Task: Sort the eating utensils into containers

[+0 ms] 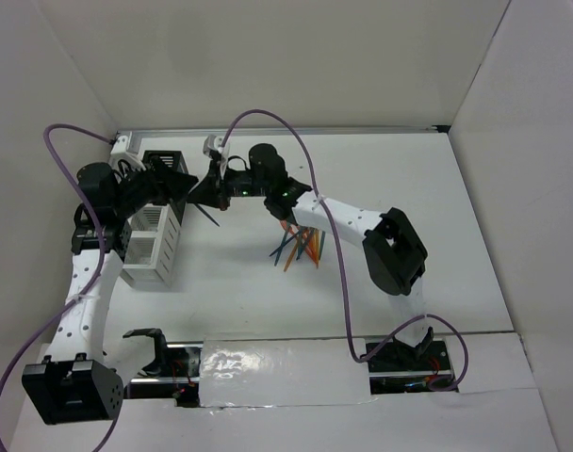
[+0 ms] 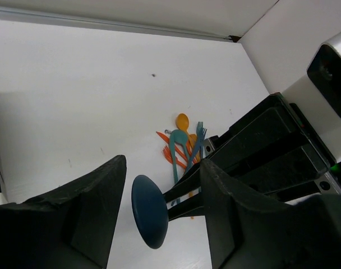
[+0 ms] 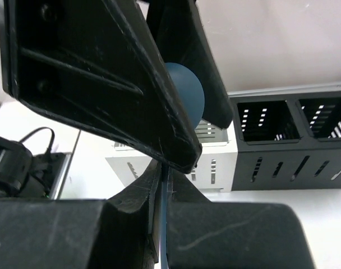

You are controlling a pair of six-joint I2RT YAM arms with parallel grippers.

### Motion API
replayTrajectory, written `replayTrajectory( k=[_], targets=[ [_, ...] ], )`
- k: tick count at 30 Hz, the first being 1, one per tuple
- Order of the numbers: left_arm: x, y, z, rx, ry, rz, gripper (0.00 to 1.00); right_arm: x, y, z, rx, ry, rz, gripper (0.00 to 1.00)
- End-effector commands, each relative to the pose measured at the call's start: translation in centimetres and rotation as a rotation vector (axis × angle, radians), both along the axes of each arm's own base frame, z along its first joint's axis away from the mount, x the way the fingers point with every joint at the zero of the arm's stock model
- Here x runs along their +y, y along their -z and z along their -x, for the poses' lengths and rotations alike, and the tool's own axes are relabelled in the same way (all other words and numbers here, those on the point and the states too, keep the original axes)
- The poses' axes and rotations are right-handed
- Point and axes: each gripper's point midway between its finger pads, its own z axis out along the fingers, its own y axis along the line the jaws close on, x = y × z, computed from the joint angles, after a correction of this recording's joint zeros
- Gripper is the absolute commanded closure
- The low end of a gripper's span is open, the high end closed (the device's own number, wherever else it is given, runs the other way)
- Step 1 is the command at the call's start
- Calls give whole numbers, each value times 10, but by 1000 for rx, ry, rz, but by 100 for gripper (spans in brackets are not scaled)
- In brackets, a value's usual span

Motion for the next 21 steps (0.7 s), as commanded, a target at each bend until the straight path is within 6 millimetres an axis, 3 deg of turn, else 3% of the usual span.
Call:
replayTrajectory(
  k=[1,9,11,12,15,17,18,20,21],
  targets=[
    [-3,-14,1,-43,15,39,35,-3,-51,9,0,22,-87,100],
    [-2,-21,4,-88,-3,55,54,8,-53,12,23,109,-81,100],
    [-1,-20,3,-84,-14,57,74,7,-55,9,42,132,-87,100],
    [0,-22,2,-87,-19,59,78,9,-52,10,58,137,-80,100],
    [4,-21,-1,-81,-51,58,78,9,-53,10,74,137,-71,96],
    [6,-25,0,-101,-59,46,78,7,-48,14,91,122,-44,71],
    [7,-27,-1,-118,-62,27,78,2,-46,9,99,126,-32,42],
    [13,-29,-6,-132,-88,6,78,-9,-56,5,108,144,-33,29],
    [14,-33,-6,-142,-94,-1,77,-20,-50,-4,128,170,-8,24]
  ],
)
